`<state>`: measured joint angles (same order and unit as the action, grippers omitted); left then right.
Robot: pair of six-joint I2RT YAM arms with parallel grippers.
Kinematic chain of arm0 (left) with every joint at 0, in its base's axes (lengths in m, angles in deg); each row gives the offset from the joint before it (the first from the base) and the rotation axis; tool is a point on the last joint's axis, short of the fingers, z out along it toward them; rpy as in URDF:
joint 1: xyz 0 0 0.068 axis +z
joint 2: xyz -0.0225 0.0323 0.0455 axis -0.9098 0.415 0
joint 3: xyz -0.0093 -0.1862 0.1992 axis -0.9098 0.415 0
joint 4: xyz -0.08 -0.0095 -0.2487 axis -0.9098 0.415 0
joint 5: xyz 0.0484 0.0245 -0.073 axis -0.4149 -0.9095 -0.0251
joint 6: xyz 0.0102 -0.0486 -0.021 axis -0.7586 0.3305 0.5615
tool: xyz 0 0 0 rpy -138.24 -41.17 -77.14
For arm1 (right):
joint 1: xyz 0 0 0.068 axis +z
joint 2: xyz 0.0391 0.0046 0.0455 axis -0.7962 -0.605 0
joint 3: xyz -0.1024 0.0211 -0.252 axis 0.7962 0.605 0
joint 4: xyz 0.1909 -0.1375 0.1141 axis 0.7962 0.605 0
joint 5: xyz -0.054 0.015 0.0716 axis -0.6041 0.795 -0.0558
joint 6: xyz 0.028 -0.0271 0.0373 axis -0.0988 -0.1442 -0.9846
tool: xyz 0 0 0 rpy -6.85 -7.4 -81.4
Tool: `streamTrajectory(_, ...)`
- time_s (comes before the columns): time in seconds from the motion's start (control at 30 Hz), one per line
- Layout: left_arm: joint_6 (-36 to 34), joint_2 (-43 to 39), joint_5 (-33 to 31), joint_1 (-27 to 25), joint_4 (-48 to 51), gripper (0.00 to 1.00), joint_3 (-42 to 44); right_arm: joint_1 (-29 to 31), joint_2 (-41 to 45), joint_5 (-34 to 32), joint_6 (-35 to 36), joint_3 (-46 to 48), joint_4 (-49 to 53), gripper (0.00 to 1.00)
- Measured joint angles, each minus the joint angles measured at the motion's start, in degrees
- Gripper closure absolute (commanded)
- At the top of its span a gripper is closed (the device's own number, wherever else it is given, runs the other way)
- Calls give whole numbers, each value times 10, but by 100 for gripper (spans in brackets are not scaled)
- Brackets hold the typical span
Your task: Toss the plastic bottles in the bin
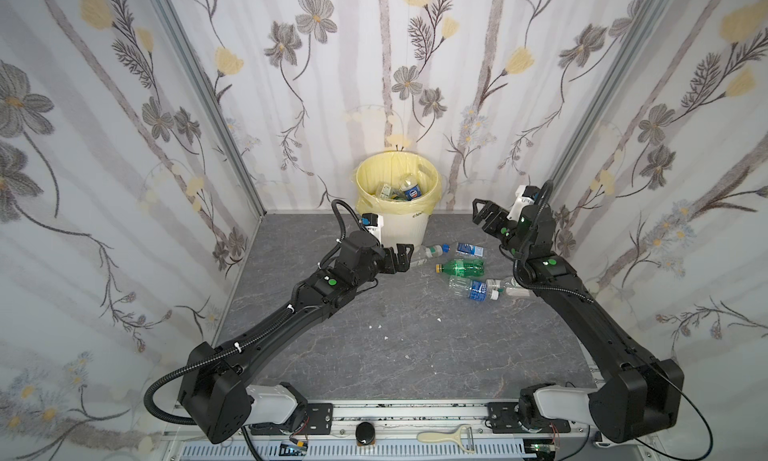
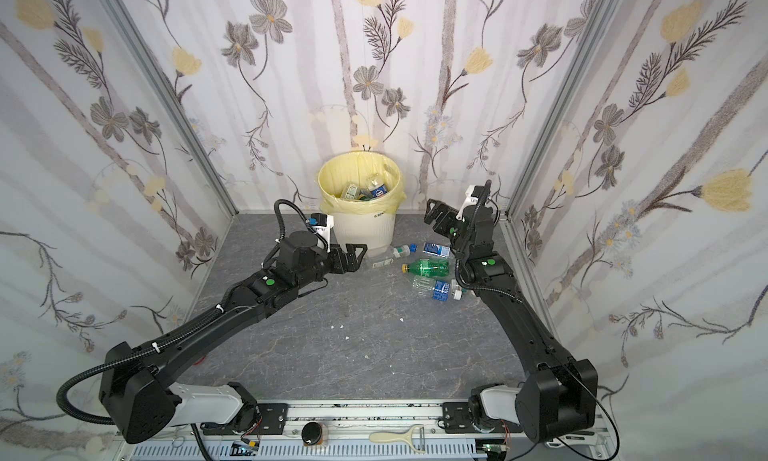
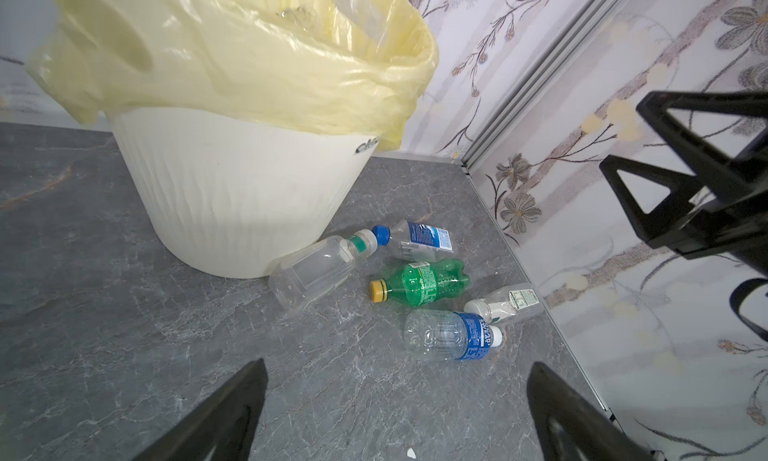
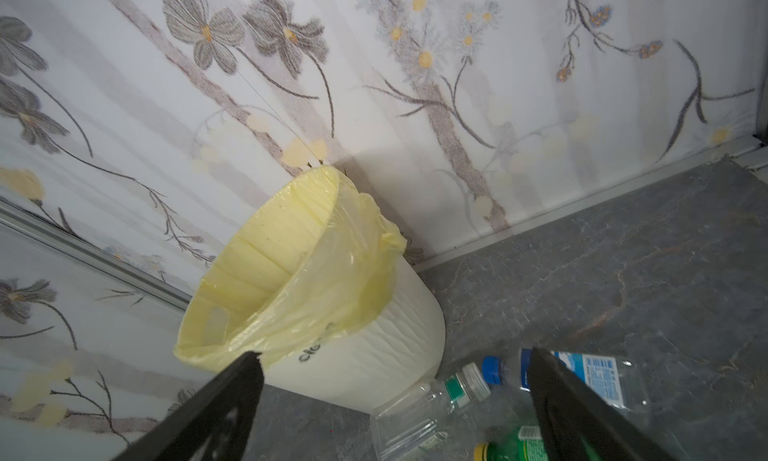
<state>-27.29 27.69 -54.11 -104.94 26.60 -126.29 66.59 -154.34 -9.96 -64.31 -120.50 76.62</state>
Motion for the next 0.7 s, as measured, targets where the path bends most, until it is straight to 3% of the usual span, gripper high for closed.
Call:
streamTrajectory(0.33, 31, 4, 9, -37, -32, 0, 64, -12, 26, 0, -5, 207, -6, 0)
streamTrajectory(0.7, 51, 21, 4, -59, -56, 0, 90, -16, 13, 0, -11, 275, -25, 0)
